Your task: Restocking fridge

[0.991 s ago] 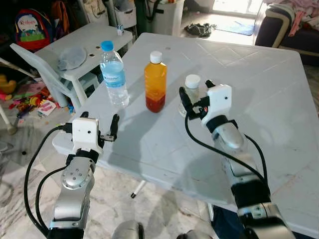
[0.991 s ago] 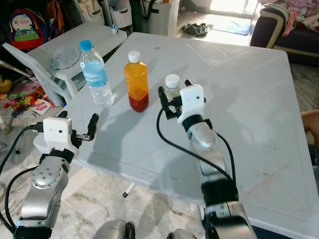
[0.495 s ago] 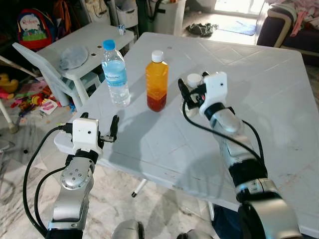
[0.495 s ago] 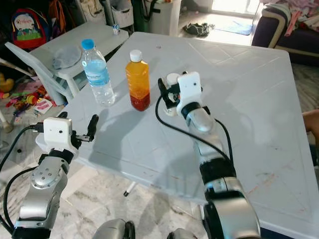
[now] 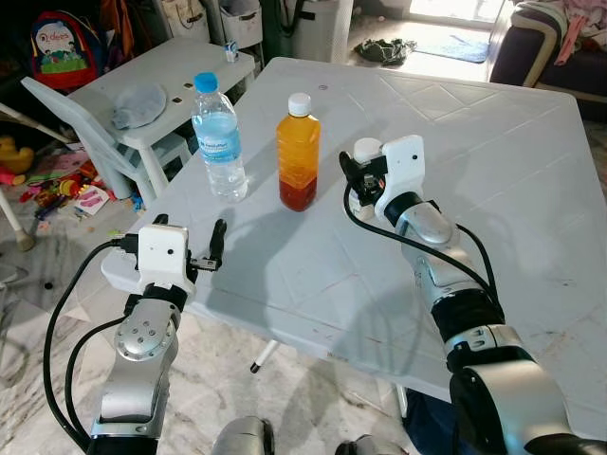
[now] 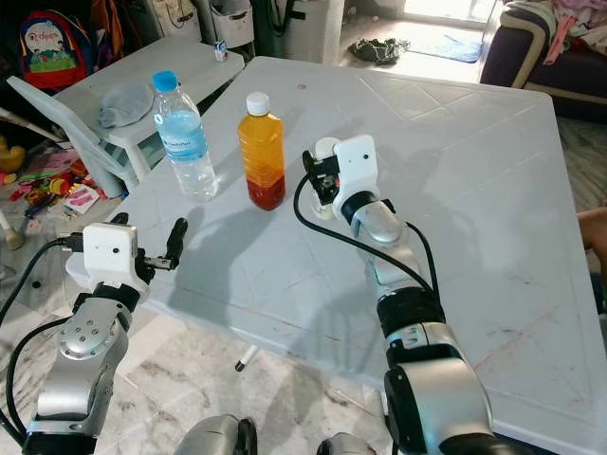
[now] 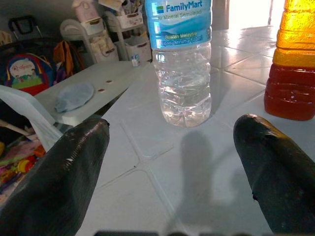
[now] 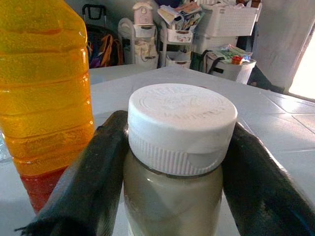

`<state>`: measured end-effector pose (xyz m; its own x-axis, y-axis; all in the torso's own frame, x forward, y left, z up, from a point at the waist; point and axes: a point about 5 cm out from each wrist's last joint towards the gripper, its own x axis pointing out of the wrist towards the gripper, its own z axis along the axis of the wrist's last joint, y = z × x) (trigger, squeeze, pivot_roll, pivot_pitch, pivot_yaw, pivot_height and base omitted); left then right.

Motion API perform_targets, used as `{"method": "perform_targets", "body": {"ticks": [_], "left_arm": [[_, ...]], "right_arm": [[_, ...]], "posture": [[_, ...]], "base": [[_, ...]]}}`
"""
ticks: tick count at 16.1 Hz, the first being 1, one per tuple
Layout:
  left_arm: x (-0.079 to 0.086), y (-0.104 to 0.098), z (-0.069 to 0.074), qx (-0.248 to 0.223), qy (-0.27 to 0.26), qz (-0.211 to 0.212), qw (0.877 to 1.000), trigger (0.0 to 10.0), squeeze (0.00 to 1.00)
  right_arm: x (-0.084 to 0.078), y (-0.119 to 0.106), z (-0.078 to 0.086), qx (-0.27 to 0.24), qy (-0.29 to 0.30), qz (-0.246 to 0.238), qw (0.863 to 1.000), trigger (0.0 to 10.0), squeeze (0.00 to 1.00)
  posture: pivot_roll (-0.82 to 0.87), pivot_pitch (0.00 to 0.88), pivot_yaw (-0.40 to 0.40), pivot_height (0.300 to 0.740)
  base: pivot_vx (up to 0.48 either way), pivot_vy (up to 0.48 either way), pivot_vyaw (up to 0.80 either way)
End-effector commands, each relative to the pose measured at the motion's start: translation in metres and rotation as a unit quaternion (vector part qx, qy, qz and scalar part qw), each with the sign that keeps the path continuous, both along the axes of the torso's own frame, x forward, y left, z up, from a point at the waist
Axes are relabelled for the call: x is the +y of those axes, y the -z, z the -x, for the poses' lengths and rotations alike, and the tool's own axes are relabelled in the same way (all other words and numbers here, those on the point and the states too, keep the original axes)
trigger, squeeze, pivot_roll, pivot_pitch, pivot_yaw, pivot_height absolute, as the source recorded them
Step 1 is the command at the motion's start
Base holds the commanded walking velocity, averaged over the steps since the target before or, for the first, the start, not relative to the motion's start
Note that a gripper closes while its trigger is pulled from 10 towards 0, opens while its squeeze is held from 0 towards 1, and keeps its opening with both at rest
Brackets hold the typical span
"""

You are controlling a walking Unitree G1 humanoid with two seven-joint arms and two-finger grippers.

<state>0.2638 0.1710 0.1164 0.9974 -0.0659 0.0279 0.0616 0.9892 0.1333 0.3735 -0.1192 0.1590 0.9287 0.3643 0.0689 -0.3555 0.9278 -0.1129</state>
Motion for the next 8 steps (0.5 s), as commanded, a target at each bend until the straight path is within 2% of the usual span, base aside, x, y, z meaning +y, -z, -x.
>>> {"method": "perform_targets", "body": {"ticks": [1,3,5,7,8], "left_arm": [[0.002,-0.002,0.001,-0.002,-0.007,-0.008,1.0,10.0,0.0],[0.002,0.0,0.0,0.008,-0.01,-0.004,1.0,10.0,0.0],[0.002,0.006,0.001,0.027,-0.027,0.003,0.999,10.0,0.0],[0.001,0.008,0.002,0.031,-0.029,0.005,0.999,10.0,0.0],[0.001,0.01,0.001,0.032,-0.03,0.005,0.999,10.0,0.0]], "right_arm": [[0.002,-0.006,-0.003,-0.008,-0.005,0.0,1.0,0.0,0.0],[-0.001,-0.007,0.001,-0.017,-0.005,0.003,1.0,0.0,0.0],[-0.011,-0.007,0.009,-0.033,0.03,-0.008,0.999,0.0,0.0],[-0.017,-0.002,0.022,-0.041,0.049,-0.02,0.998,0.0,0.0],[-0.018,0.002,0.034,-0.045,0.055,-0.032,0.997,0.0,0.0]], "posture": [[0.13,0.077,0.041,0.74],[0.13,0.068,0.038,0.74],[0.13,0.059,0.033,0.74],[0.12,0.047,0.029,0.74],[0.11,0.032,0.026,0.74]], "base": [[0.0,0.0,0.0],[0.0,0.0,0.0],[0.0,0.0,0.0],[0.0,0.0,0.0],[0.0,0.0,0.0]]}}
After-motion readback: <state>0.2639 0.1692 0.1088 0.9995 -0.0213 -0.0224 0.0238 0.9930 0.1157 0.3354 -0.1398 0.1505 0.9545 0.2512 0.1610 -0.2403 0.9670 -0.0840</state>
